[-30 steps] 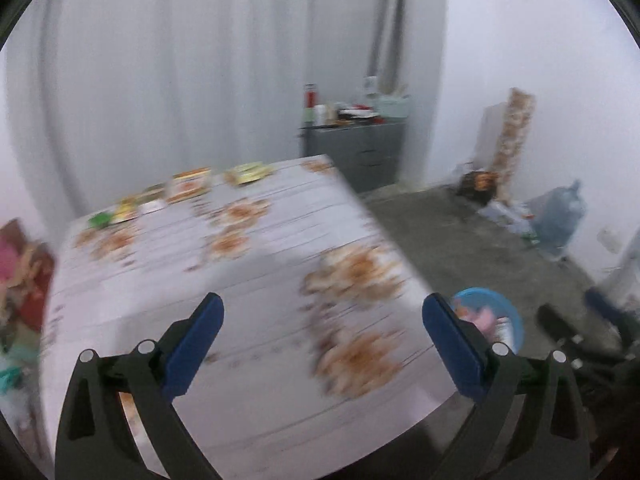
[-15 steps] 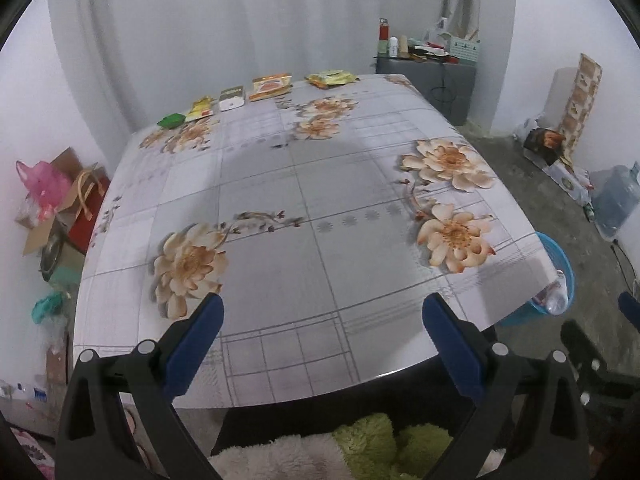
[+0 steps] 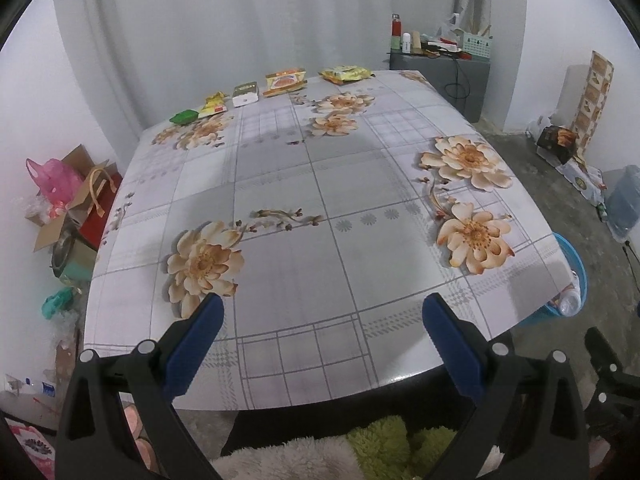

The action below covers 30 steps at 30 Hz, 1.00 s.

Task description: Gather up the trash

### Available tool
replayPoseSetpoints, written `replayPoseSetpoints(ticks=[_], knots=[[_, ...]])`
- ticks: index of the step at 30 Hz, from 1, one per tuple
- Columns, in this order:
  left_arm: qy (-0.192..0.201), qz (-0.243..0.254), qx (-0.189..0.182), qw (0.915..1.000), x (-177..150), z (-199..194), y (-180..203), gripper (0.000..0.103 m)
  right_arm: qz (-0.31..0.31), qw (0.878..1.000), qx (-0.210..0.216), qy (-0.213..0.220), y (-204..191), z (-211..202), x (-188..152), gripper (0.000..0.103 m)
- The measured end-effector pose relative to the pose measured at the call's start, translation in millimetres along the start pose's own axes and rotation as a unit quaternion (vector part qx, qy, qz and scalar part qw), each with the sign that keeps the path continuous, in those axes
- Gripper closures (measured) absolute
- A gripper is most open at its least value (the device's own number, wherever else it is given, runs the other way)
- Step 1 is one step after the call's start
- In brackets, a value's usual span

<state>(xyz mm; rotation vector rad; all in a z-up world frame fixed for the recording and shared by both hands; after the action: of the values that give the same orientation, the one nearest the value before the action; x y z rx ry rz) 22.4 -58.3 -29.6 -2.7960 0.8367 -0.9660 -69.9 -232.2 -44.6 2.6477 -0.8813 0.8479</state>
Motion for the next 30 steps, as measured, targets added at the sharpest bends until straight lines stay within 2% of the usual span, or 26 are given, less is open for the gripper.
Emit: replayPoseSetpoints(ticks=[11,30], knots=[[-0.004,0.005,0.003,1.0000,3,2,3,0.006,0.020,1.000,-0.015,0.005,20,-1,5,0.008],[-0.009,0.008,0.005,0.9999,0,5,4,0.006,0.013,1.000,-0.006,0.019,13,-7,11,0.008]])
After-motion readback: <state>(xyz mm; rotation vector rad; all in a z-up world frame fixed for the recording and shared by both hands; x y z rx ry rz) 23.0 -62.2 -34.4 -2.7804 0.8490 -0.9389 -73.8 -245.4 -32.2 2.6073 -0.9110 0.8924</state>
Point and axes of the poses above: each gripper's, at about its wrist camera, not at the fingertips, and z roughly the way its jaws point, y to its right, x to its top, the point moved 3 cm from there along z, roughly the way its jaws point, and after that the axes turned 10 degrees about z, right-handed, at the moved point
